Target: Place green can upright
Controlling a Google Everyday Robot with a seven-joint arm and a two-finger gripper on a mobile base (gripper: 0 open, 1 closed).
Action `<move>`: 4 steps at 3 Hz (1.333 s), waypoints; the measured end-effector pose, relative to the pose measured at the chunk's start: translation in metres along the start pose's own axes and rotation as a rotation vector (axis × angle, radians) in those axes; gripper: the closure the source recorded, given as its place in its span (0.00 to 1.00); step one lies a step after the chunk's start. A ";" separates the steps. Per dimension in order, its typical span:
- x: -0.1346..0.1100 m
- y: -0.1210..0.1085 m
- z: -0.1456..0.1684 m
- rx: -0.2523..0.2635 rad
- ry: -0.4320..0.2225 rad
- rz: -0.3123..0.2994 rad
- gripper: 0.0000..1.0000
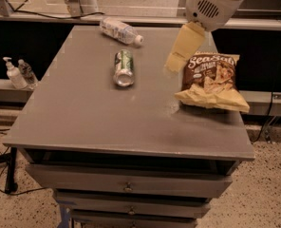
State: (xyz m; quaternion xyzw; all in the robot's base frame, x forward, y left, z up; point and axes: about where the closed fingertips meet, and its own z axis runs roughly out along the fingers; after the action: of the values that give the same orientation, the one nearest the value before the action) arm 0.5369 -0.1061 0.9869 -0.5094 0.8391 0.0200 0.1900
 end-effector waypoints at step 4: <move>-0.028 -0.023 0.036 0.005 0.006 0.307 0.00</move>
Offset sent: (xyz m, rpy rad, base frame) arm 0.0018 0.0051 0.0003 0.0294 0.0167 -0.0758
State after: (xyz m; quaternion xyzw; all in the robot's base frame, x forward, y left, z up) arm 0.5792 -0.0853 0.9664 -0.3744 0.9078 0.0451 0.1836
